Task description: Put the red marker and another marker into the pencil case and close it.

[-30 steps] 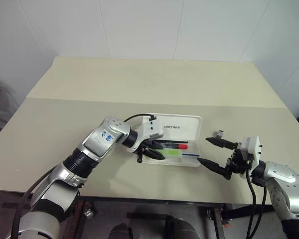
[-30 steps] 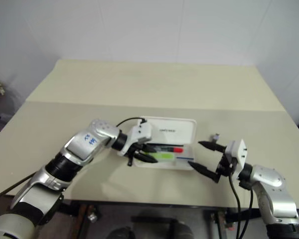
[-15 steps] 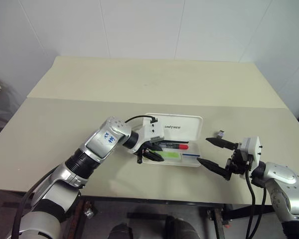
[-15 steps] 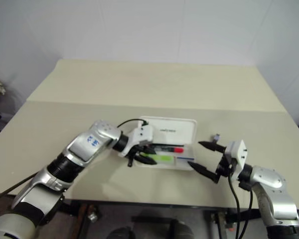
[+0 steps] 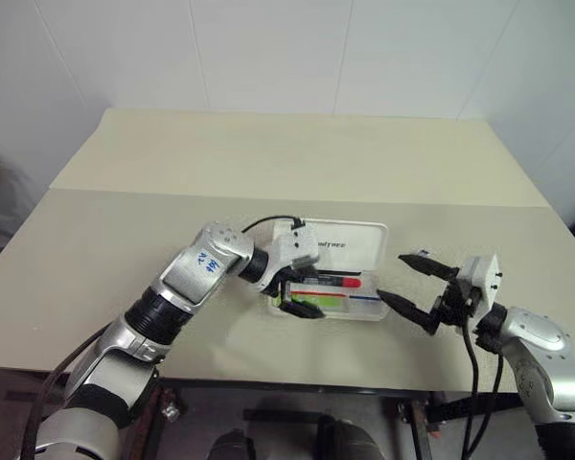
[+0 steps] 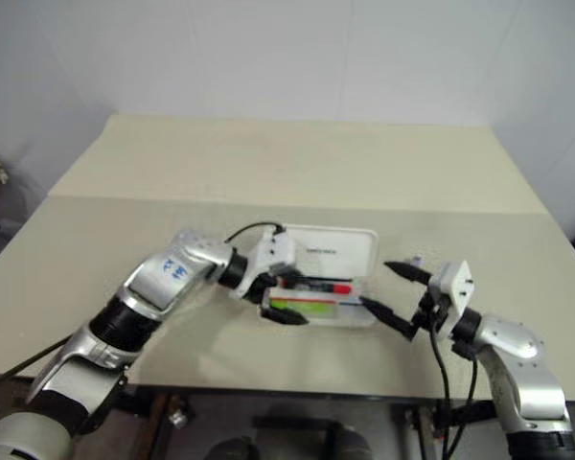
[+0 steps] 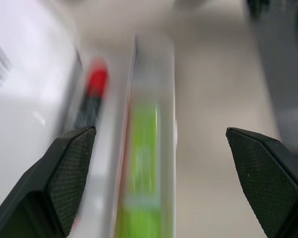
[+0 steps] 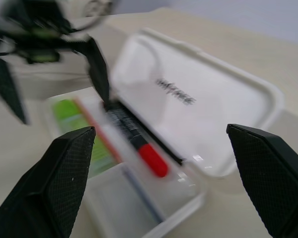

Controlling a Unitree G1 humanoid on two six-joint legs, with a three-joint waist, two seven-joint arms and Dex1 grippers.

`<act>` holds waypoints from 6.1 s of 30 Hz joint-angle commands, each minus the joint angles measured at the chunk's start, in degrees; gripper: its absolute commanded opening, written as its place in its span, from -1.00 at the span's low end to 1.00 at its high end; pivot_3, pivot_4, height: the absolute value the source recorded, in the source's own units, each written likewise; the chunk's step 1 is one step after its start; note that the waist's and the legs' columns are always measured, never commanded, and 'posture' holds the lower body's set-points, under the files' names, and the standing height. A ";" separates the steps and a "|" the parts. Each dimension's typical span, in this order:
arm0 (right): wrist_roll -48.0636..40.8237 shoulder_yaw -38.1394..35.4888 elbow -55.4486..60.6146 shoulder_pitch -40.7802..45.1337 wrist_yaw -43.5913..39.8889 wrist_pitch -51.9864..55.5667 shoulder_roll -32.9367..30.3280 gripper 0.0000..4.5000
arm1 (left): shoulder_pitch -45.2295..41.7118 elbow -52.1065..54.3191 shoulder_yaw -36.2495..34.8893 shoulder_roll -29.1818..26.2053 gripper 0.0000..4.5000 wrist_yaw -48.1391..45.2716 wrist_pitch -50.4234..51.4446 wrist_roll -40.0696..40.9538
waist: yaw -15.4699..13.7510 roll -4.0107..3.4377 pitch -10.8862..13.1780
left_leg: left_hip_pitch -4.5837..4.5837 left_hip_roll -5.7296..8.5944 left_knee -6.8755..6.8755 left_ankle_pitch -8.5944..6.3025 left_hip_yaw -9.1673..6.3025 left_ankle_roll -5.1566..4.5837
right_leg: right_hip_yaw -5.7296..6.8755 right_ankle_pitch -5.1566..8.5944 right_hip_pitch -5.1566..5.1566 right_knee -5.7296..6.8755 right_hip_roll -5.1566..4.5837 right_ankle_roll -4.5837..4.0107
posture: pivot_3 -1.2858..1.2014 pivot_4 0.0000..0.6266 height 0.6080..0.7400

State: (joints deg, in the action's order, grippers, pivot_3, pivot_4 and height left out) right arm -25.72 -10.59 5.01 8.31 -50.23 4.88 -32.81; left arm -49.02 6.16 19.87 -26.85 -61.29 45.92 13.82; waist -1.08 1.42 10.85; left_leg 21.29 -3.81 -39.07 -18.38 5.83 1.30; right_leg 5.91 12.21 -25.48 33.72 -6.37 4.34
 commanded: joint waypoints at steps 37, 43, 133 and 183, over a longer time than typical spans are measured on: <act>20.17 0.90 -14.20 11.51 44.73 17.13 17.81 0.15 | 27.67 8.75 -32.25 -18.36 1.00 -12.08 -21.16 23.01 | 2.41 0.05 -0.06 | -0.09 0.03 0.04 0.15 -0.06 0.00 | -0.02 0.03 0.06 0.11 -0.12 -0.10 | 0.03 -0.52 1.00; 19.43 1.14 -14.59 13.47 44.06 15.45 17.52 -0.73 | 27.05 8.41 -31.63 -18.00 1.00 -11.54 -21.83 23.11 | 2.35 0.08 -0.07 | -0.05 0.03 0.04 0.15 -0.09 -0.01 | 0.00 0.03 0.06 0.07 -0.12 -0.10 | 0.03 -0.52 1.00; 11.63 17.57 -19.90 26.96 -32.78 -1.29 -9.64 0.99 | 33.28 -2.18 -32.54 -18.23 1.00 -13.28 -36.03 19.41 | 2.55 -0.13 0.06 | -0.12 -0.02 0.74 0.09 0.29 0.20 | 0.08 0.10 -0.15 -0.03 -0.07 0.04 | 0.03 -0.52 1.00; -4.89 1.17 -12.97 21.20 -21.77 2.36 -4.90 1.00 | -14.88 -76.00 -22.96 -4.09 -1.00 -10.15 -61.09 -5.14 | 2.19 -0.11 0.06 | 0.07 0.00 0.08 0.00 0.35 0.13 | 0.07 0.01 -0.09 0.07 -0.08 0.19 | 0.03 -0.52 1.00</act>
State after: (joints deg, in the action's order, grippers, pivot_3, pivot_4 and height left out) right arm -29.53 -7.28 -10.10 29.91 -72.70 7.71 -37.50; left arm -61.76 -68.80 -3.24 -31.05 -73.17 -13.58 10.08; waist 1.11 1.32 10.92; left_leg 21.36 -3.82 -38.99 -18.39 6.17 1.41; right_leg 5.98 12.22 -25.57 33.79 -6.45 4.53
